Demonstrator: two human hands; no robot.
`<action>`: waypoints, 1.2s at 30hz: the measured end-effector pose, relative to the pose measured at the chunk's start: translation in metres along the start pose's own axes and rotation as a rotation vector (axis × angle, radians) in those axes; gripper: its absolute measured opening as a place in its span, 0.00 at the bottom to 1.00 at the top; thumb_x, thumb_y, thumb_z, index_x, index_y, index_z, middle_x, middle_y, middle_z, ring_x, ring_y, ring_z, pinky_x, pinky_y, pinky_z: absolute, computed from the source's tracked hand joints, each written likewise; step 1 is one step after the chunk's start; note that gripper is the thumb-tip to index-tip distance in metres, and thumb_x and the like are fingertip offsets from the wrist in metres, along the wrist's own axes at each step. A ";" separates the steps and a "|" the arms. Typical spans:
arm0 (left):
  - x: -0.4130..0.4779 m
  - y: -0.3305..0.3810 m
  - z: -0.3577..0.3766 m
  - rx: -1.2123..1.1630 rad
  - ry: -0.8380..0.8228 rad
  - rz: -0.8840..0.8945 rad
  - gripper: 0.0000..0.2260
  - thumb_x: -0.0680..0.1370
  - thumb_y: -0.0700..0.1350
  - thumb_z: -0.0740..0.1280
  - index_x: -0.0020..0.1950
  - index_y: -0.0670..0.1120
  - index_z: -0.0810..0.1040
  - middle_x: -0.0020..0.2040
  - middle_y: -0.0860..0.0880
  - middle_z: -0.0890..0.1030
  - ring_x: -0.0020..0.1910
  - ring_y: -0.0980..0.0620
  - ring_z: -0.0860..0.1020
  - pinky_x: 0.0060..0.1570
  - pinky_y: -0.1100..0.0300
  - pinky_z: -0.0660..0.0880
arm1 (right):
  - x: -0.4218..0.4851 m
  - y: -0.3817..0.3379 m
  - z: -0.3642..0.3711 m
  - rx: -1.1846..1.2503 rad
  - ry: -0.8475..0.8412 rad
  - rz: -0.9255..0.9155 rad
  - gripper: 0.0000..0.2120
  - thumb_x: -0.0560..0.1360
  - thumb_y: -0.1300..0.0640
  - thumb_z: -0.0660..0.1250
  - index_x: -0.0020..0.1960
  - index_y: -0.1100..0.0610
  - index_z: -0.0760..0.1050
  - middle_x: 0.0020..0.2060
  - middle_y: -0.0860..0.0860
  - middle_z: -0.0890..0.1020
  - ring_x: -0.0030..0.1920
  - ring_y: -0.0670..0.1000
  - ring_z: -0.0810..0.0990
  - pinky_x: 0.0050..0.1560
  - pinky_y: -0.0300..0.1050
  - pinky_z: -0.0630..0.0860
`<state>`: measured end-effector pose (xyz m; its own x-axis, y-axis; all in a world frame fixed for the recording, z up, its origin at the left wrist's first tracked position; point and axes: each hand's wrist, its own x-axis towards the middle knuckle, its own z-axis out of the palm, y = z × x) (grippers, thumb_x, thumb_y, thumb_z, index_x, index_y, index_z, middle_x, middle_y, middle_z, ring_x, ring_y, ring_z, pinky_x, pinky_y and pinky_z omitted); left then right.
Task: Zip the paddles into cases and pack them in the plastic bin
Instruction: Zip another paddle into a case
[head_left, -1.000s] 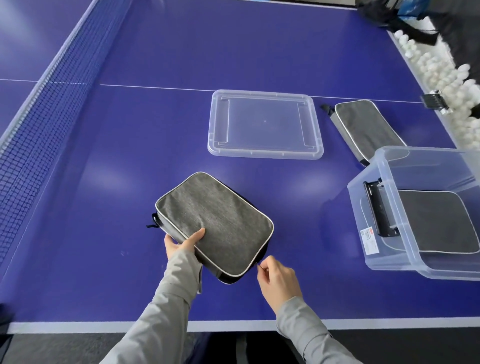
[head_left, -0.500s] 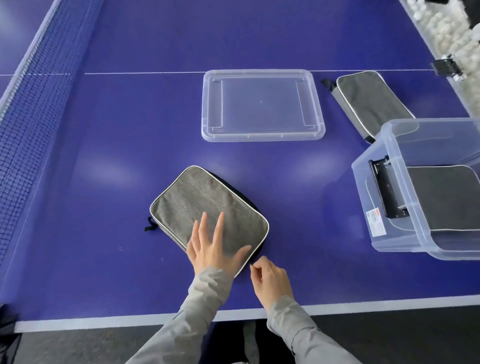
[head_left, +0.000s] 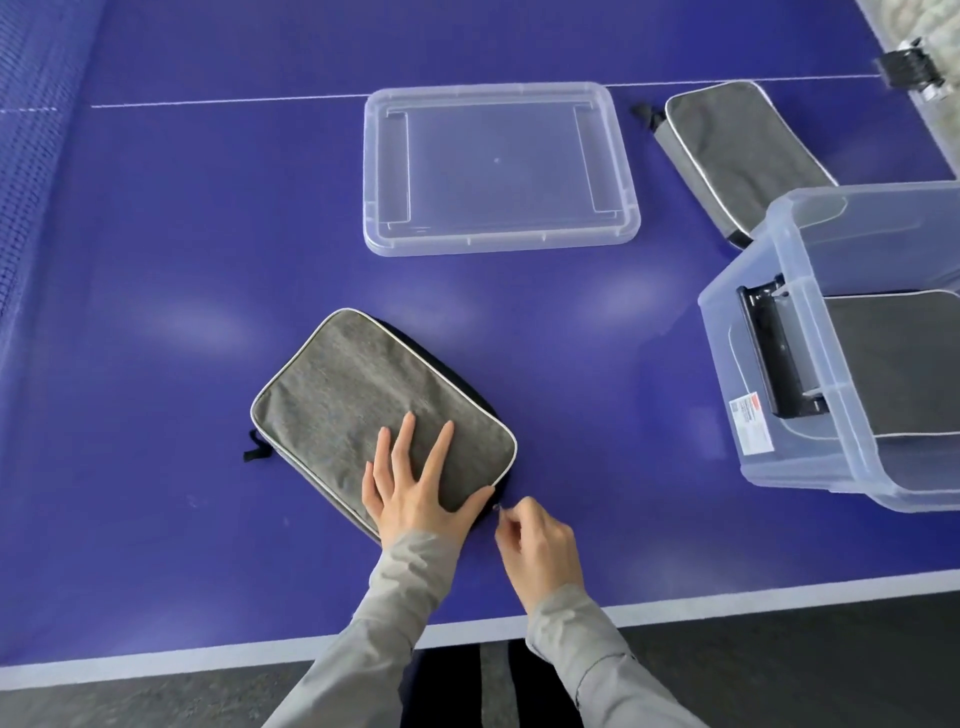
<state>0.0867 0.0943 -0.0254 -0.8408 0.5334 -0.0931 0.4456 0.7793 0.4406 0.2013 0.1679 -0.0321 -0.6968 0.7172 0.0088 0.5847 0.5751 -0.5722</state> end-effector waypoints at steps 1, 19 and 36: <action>0.000 -0.001 0.001 0.000 0.011 0.005 0.37 0.63 0.66 0.72 0.70 0.62 0.66 0.76 0.51 0.60 0.76 0.48 0.51 0.72 0.49 0.48 | 0.009 0.004 -0.002 0.016 0.031 0.029 0.14 0.62 0.68 0.78 0.30 0.63 0.71 0.22 0.54 0.73 0.20 0.57 0.71 0.19 0.40 0.65; 0.008 -0.016 -0.024 -0.242 0.158 -0.124 0.32 0.65 0.56 0.77 0.67 0.53 0.74 0.70 0.51 0.69 0.70 0.48 0.65 0.65 0.52 0.57 | 0.150 -0.008 -0.011 0.201 -0.322 0.108 0.04 0.72 0.60 0.68 0.40 0.53 0.75 0.31 0.42 0.76 0.33 0.44 0.74 0.39 0.43 0.73; 0.069 -0.058 -0.092 -1.129 0.075 -1.207 0.24 0.68 0.49 0.76 0.60 0.43 0.76 0.54 0.42 0.81 0.49 0.41 0.78 0.52 0.47 0.74 | 0.149 -0.026 -0.015 0.160 -0.332 0.202 0.08 0.70 0.64 0.67 0.36 0.52 0.73 0.30 0.45 0.78 0.34 0.44 0.75 0.35 0.31 0.68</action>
<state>-0.0257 0.0560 0.0245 -0.5412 -0.2053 -0.8154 -0.8392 0.0714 0.5391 0.0887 0.2658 -0.0033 -0.6861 0.6286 -0.3661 0.6695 0.3488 -0.6558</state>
